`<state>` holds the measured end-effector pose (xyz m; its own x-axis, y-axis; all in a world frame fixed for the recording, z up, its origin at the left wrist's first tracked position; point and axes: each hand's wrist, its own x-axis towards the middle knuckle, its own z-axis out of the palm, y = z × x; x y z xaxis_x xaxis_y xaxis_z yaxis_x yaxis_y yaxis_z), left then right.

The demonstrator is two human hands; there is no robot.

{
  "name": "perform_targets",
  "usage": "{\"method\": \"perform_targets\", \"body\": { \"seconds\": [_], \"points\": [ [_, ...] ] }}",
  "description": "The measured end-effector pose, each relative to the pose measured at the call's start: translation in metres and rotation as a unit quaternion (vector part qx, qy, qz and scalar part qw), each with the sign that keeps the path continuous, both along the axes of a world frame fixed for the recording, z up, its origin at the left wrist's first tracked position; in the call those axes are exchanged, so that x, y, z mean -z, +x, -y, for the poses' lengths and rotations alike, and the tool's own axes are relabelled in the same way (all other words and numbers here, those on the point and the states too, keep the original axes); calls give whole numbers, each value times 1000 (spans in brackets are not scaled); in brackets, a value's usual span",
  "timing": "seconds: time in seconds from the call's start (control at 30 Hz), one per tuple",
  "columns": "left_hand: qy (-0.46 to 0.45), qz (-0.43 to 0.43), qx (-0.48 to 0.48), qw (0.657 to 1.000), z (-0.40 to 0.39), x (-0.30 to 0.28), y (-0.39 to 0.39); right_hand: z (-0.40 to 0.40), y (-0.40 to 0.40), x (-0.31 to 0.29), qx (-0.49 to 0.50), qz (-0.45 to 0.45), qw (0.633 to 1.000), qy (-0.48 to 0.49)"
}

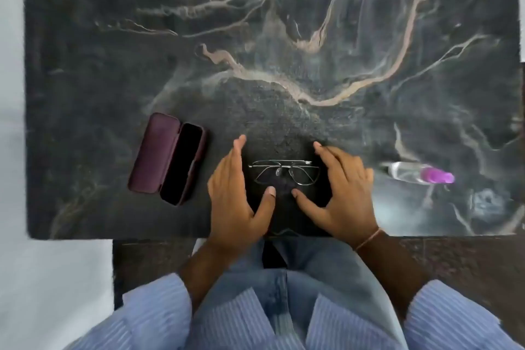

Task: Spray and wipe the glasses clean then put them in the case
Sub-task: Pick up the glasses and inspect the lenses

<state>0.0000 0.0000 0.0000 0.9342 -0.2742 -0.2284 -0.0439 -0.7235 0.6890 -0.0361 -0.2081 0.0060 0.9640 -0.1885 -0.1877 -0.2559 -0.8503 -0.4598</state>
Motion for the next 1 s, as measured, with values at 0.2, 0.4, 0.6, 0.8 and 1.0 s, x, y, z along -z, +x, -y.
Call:
{"method": "perform_targets", "body": {
  "seconds": [0.2,0.4,0.6,0.8,1.0],
  "points": [
    [-25,61,-4,998,5,28,0,5,-3,31,0,74,997,1],
    [-107,57,-7,993,-1,74,-3,11,-5,76,-21,144,989,19],
    [-155,47,-14,987,-6,114,17,16,3,111,-44,194,980,12],
    [-296,-42,-27,954,-14,101,10,16,-12,101,-56,242,966,73],
    [-363,-12,4,932,-25,77,-6,14,-29,91,-63,322,934,139]
  ]
}}
